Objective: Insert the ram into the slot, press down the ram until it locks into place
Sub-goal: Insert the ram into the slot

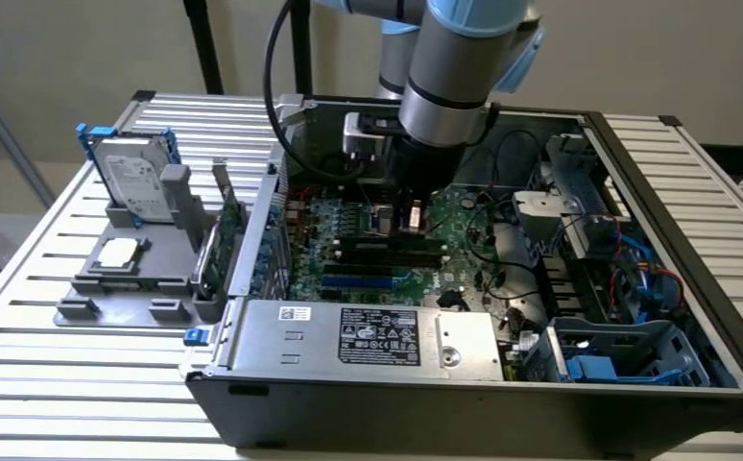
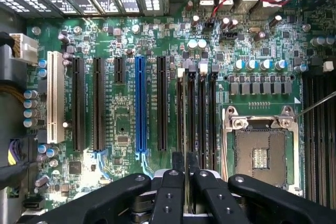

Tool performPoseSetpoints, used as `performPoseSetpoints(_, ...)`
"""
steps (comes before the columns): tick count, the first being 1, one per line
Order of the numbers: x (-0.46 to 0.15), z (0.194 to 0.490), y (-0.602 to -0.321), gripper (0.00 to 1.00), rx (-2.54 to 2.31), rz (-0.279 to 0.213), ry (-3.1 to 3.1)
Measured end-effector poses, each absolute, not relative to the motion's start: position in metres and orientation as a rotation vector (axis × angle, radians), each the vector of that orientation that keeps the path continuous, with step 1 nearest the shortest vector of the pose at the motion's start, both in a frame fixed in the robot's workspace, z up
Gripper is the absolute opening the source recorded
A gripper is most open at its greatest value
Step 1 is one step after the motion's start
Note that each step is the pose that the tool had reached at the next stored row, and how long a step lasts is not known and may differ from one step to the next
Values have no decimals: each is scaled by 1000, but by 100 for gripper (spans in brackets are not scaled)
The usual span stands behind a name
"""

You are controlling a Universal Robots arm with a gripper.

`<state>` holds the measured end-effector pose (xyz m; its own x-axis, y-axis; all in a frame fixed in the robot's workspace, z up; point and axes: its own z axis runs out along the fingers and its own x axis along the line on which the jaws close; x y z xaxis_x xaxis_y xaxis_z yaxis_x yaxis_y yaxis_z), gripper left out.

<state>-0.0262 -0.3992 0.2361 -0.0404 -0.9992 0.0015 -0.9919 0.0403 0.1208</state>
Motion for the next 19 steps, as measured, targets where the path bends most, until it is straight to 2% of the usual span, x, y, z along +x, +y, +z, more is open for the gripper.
performPoseSetpoints(19,-15,230,-399,14,2093,-176,-2177)
